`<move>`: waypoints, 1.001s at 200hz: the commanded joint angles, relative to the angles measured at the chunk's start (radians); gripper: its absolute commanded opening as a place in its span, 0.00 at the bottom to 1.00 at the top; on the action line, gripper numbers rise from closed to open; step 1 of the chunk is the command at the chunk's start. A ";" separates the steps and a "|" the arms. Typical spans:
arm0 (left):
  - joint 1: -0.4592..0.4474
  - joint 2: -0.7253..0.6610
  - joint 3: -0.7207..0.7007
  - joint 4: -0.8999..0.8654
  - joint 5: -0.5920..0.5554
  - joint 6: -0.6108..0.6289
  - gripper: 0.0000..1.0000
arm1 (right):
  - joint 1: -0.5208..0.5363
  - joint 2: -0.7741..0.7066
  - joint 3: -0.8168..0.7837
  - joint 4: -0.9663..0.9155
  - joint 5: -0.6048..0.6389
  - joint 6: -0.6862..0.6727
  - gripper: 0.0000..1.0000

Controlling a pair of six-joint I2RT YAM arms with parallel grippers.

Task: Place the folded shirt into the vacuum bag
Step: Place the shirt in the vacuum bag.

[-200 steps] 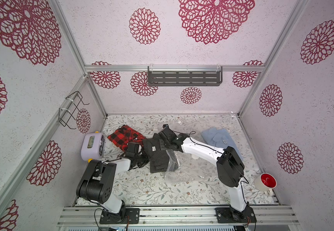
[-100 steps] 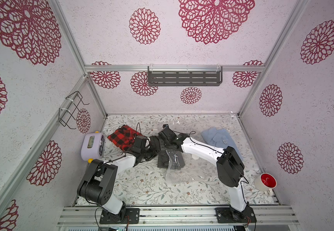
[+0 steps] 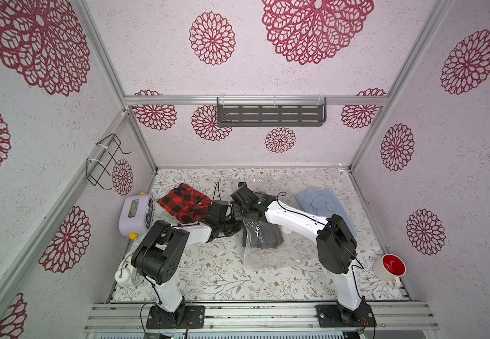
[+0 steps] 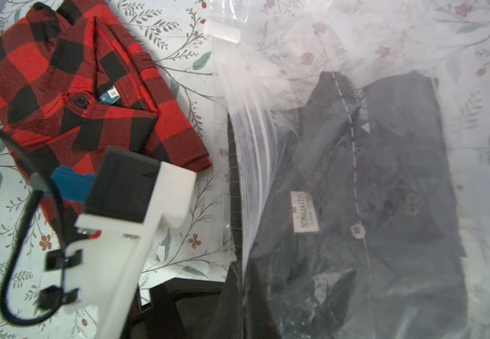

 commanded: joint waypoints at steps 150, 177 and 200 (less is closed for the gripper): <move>-0.063 0.146 0.026 0.353 0.056 -0.197 0.16 | -0.023 -0.061 -0.048 0.059 -0.033 0.025 0.00; -0.084 0.172 0.040 0.371 0.041 -0.216 0.14 | -0.023 -0.068 -0.045 0.066 -0.039 0.027 0.00; -0.095 0.209 0.047 0.369 0.027 -0.215 0.13 | -0.025 -0.076 -0.035 0.056 -0.029 0.027 0.00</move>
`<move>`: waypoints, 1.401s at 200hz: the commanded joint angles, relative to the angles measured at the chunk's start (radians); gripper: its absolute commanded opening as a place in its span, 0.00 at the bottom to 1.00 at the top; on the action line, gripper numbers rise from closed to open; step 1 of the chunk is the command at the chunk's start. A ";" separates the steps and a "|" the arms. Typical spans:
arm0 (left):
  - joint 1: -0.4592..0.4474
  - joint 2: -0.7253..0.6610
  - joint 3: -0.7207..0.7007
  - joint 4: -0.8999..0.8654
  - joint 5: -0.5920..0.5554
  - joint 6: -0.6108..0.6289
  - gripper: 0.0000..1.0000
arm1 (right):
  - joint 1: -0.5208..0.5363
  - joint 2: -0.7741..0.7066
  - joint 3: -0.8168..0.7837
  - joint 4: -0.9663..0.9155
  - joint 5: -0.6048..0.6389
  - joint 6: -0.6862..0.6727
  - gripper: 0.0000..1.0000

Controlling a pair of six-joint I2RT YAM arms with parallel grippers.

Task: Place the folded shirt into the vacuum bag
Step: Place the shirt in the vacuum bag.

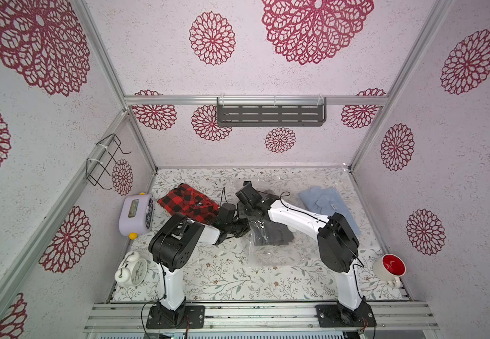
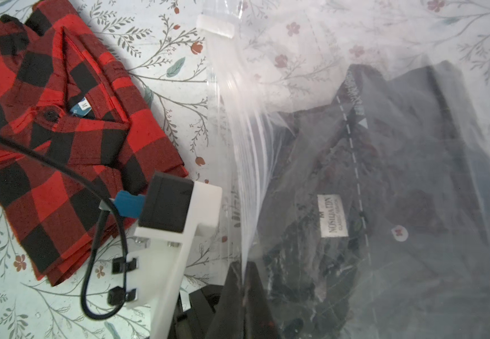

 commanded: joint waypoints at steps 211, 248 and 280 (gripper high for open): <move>-0.043 -0.031 0.126 -0.205 -0.046 0.170 0.12 | 0.037 -0.057 0.182 -0.123 0.078 -0.016 0.00; -0.069 0.004 0.160 -0.170 -0.027 0.156 0.11 | 0.041 -0.037 0.205 -0.132 0.077 -0.016 0.00; -0.080 0.052 0.163 -0.063 0.018 0.114 0.11 | 0.043 -0.030 0.207 -0.130 0.073 -0.015 0.00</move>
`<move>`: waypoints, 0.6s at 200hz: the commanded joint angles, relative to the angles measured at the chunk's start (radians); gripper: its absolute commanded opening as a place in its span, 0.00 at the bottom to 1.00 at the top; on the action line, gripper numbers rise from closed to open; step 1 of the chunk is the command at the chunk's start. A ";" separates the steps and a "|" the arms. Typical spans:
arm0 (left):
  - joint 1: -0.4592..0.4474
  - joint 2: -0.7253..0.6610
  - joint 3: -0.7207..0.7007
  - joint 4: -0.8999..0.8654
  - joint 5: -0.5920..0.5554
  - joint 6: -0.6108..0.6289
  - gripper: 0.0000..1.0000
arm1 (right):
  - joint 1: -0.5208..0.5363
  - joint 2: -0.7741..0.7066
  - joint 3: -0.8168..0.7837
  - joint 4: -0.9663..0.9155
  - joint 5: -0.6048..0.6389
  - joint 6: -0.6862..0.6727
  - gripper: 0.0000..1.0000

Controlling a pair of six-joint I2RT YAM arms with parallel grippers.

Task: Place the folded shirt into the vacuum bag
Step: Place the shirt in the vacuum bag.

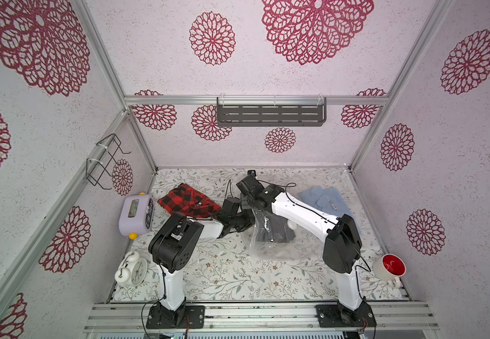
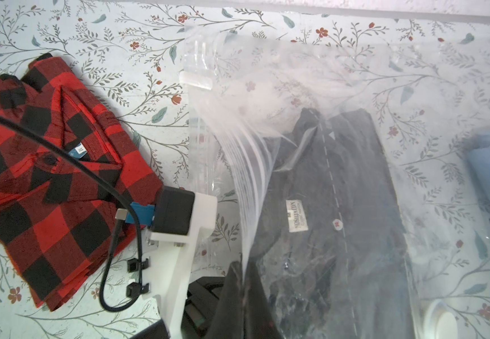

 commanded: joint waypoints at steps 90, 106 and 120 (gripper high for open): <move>-0.091 0.118 0.025 0.342 0.118 -0.140 0.24 | 0.045 -0.011 0.036 0.057 -0.059 -0.007 0.00; -0.087 0.092 0.014 0.305 0.109 -0.123 0.34 | 0.044 -0.015 0.035 0.052 -0.051 -0.008 0.00; -0.082 0.059 -0.001 0.254 0.092 -0.099 0.43 | 0.043 -0.022 0.032 0.049 -0.046 -0.009 0.00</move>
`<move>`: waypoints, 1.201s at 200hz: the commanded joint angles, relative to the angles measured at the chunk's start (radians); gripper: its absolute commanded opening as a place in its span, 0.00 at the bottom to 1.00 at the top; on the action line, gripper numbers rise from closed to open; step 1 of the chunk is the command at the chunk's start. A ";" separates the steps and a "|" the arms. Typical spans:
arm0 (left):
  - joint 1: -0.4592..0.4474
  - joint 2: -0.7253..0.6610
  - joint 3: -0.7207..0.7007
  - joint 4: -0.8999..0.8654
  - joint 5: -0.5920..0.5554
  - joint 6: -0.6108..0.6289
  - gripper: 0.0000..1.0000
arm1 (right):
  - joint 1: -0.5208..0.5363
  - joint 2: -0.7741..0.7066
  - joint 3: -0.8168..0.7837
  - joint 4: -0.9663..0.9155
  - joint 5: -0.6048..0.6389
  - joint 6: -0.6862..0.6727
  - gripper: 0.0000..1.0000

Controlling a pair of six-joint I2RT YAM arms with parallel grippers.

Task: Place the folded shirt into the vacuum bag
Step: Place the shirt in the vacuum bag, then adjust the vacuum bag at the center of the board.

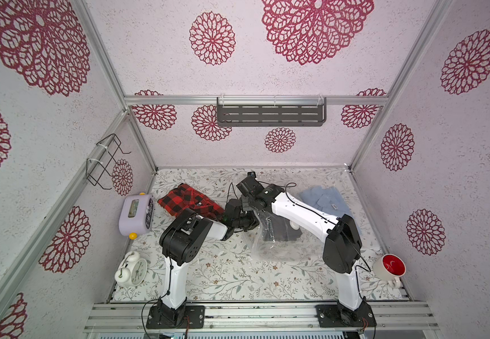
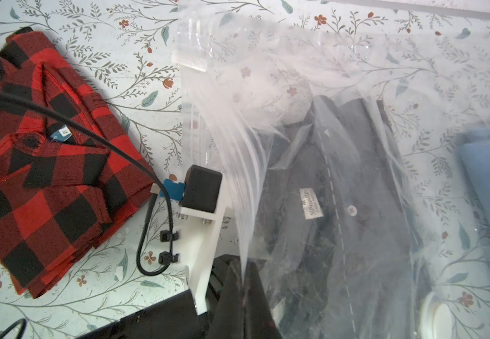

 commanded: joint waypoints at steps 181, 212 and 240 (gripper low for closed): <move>-0.025 -0.532 -0.142 -0.540 -0.293 0.220 0.79 | -0.013 -0.141 -0.116 0.170 -0.047 0.000 0.00; -0.009 -0.654 -0.185 -0.660 -0.399 0.258 0.83 | -0.021 -0.162 -0.126 0.182 -0.054 -0.005 0.00; 0.050 -0.733 -0.194 -0.748 -0.421 0.294 0.88 | -0.030 -0.183 -0.130 0.183 -0.058 -0.014 0.00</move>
